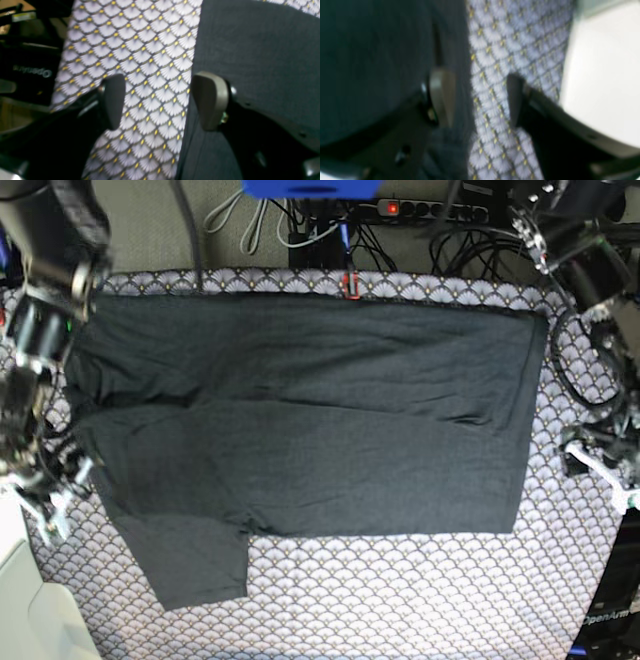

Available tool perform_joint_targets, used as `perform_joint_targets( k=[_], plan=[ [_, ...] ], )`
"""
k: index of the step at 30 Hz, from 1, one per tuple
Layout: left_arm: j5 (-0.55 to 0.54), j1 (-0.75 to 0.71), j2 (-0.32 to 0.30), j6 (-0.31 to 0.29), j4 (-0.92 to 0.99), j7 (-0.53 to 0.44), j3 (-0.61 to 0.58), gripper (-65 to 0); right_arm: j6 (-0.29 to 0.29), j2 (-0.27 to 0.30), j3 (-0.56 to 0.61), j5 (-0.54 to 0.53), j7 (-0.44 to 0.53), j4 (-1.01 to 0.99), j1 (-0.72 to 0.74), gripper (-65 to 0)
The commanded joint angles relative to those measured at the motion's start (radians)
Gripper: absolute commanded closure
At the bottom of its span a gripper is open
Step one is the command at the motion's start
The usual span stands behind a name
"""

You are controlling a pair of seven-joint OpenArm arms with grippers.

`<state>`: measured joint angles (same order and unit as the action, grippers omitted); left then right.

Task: Fold the T-shirt properly
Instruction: 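Open both grippers and release the shirt edge, then move both grippers down to the shirt's side edges near the hem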

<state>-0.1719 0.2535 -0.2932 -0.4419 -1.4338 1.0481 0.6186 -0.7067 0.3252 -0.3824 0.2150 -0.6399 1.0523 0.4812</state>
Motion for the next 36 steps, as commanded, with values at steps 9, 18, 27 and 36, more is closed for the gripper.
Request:
perform_joint_targets(
  k=[9, 18, 27, 36],
  plan=[
    [0.127, 0.093, -0.008, 0.001, 0.129, -0.131, -0.015, -43.7, 0.009, 0.041, -0.003, 0.041, 0.294, -0.419, 0.242, -34.1],
    [0.124, 0.068, -0.016, -0.007, 0.123, -0.121, -0.010, -43.7, 0.009, 0.041, -0.005, 0.041, 0.492, -0.571, 0.236, -34.1],
    [0.122, 0.010, -0.002, -0.008, 0.024, -0.119, -0.010, -43.7, 0.189, 0.035, -0.003, 0.042, 0.601, -0.574, 0.205, -34.1],
    [0.122, -0.016, 0.010, -0.008, 0.012, -0.119, -0.009, -43.7, 0.230, 0.015, -0.003, 0.044, 0.599, -0.576, 0.185, -34.1]
  ],
)
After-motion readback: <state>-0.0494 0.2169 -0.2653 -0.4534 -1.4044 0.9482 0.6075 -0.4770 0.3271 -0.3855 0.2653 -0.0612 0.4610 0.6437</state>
